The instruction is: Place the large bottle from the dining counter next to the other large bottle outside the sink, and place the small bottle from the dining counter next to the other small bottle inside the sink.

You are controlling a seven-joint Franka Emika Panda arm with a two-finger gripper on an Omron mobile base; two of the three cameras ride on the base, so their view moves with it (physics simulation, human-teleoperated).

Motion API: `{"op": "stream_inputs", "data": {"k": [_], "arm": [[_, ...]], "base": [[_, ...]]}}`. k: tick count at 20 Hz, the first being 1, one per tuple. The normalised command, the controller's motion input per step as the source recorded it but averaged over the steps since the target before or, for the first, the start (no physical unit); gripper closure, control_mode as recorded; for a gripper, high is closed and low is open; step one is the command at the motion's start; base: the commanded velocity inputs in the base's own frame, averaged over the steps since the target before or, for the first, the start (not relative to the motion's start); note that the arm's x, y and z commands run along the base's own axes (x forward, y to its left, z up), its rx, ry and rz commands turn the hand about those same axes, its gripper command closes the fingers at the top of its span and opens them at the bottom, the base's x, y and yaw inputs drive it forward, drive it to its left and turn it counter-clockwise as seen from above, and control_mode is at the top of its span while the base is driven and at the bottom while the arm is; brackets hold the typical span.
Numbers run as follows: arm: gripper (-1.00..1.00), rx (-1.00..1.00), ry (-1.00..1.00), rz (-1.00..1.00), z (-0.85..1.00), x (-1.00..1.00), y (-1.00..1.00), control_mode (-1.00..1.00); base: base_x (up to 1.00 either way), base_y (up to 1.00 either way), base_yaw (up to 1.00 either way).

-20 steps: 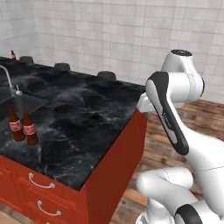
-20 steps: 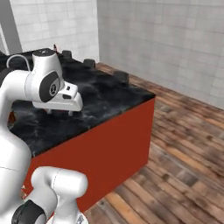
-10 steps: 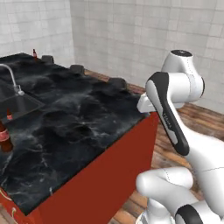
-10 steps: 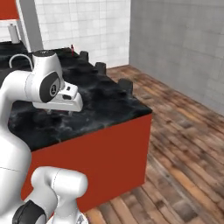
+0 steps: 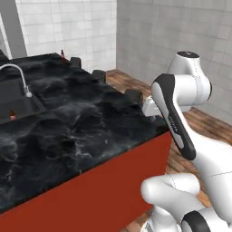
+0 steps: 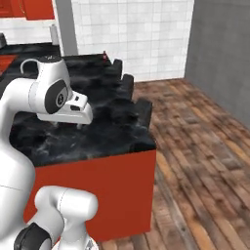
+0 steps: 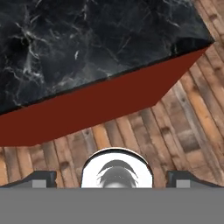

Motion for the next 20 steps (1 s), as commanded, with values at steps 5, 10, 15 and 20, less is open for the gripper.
{"op": "stream_inputs", "data": {"k": [5, 10, 15, 20], "arm": [[-1.0, 0.0, 0.0, 0.0, 0.0, 0.0, 0.0, 1.0], [-1.0, 0.0, 0.0, 0.0, 0.0, 0.0, 0.0, 1.0], [-1.0, 0.0, 0.0, 0.0, 0.0, 0.0, 0.0, 1.0], [-1.0, 0.0, 0.0, 0.0, 0.0, 0.0, 0.0, 1.0]], "base": [[0.38, -0.91, 0.46], [0.42, -0.88, 0.42], [0.29, -0.79, 0.45], [0.23, -0.76, 0.48]]}}
